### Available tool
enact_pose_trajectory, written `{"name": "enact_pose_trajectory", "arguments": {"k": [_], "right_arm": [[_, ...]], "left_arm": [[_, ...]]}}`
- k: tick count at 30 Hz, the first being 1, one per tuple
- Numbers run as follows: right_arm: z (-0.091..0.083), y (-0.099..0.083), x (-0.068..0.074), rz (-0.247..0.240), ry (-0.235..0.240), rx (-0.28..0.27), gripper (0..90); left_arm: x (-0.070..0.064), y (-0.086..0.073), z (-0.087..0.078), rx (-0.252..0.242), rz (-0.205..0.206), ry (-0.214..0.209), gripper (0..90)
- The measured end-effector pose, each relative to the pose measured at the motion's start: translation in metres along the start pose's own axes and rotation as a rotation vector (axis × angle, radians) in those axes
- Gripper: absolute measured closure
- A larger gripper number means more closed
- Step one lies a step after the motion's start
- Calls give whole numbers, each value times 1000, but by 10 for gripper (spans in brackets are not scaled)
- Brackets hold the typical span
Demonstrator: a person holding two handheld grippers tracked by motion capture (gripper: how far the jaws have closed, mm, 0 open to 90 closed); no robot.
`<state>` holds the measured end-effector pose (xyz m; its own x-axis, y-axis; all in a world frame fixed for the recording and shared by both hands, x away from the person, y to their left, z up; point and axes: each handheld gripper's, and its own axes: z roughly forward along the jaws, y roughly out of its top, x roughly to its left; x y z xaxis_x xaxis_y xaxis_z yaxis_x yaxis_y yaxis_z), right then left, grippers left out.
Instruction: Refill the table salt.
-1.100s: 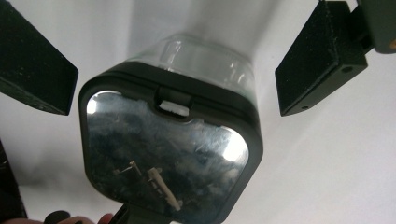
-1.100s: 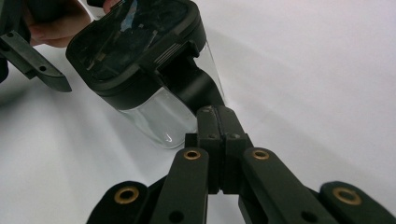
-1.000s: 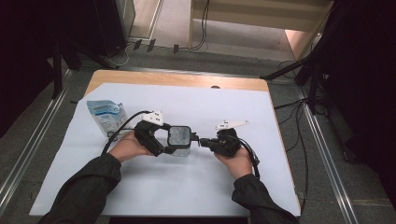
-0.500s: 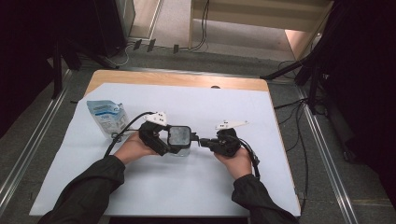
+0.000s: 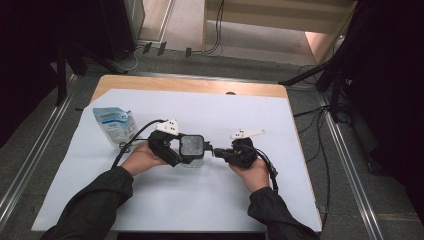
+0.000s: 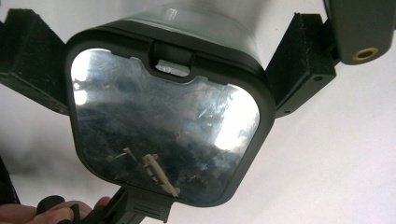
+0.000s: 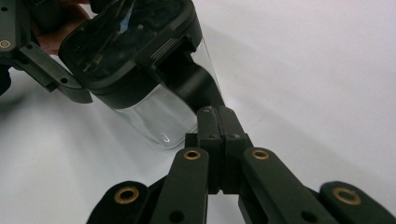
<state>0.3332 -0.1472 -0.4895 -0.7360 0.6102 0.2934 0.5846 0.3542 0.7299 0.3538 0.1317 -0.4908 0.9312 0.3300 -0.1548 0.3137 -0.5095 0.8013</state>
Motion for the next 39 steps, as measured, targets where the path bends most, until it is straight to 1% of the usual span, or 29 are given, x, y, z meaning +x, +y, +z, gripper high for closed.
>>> {"name": "enact_pose_trajectory", "arguments": {"k": [1, 2, 3, 4, 5, 6, 7, 8, 9, 11, 13, 15, 16, 19, 20, 22, 25, 26, 27, 32, 34, 35, 36, 37, 38, 39], "right_arm": [[0, 0, 0, 0, -2, -1, 900], [0, 0, 0, 0, -2, -1, 900], [2, 0, 2, -7, 21, 4, 900], [2, 0, 2, -7, 21, 4, 900], [3, 0, 5, -19, 21, 12, 900], [6, 0, 8, -29, 20, 19, 900], [8, 0, 10, -50, 19, 23, 900], [9, 0, 12, -58, 16, 32, 900], [9, 1, 13, -64, 18, 28, 900], [8, 1, 13, -63, 21, 29, 900], [4, 2, 10, -47, 12, 20, 900], [-1, 3, 6, -45, 7, 1, 900], [-1, 3, 6, -45, 7, 1, 900], [-5, 4, 1, -36, -20, -26, 900], [-3, 5, -3, -20, -30, -38, 900], [0, 5, -6, -8, -32, -31, 900], [5, 5, -6, -9, -30, -19, 900], [8, 5, -5, -19, -39, -16, 900], [8, 5, -5, -19, -39, -16, 900], [8, 5, -4, -11, -35, -15, 900], [8, 5, -4, -10, -34, -15, 900], [8, 5, -4, -10, -30, -14, 900], [8, 5, -4, -10, -30, -14, 900], [8, 5, -3, -16, -32, -12, 900], [8, 5, -3, -16, -32, -12, 900], [8, 5, -3, -15, -31, -10, 900]], "left_arm": [[0, 1, -2, -5, 0, -3, 136], [0, 1, -4, -15, -2, -3, 136], [0, 2, -5, -23, -13, 4, 153], [1, 2, -5, -20, -15, 5, 153], [0, 2, -5, -20, -1, 3, 152], [-2, 2, -5, -10, 20, 5, 152], [-4, 3, -4, -4, 36, 9, 153], [-4, 3, -4, 3, 43, 12, 152], [-5, 3, -4, 2, 42, 12, 153], [-4, 3, -4, -2, 35, 12, 153], [-4, 3, -5, 1, 40, 10, 153], [-4, 3, -5, 6, 44, 11, 154], [-5, 3, -5, 5, 46, 15, 154], [-7, 4, -5, 11, 54, 24, 155], [-7, 4, -4, 11, 60, 28, 155], [-8, 5, -4, 12, 60, 34, 156], [-9, 5, -5, 10, 61, 38, 157], [-9, 5, -5, 4, 58, 35, 160], [-9, 5, -5, 1, 58, 29, 160], [-10, 7, -8, -8, 60, 29, 163], [-10, 8, -10, -26, 58, 27, 165], [-10, 9, -11, -26, 48, 25, 172], [-11, 9, -12, -28, 49, 24, 172], [-12, 10, -12, -17, 48, 24, 172], [-12, 10, -12, -17, 48, 24, 171], [-13, 11, -12, -14, 45, 31, 171]]}}
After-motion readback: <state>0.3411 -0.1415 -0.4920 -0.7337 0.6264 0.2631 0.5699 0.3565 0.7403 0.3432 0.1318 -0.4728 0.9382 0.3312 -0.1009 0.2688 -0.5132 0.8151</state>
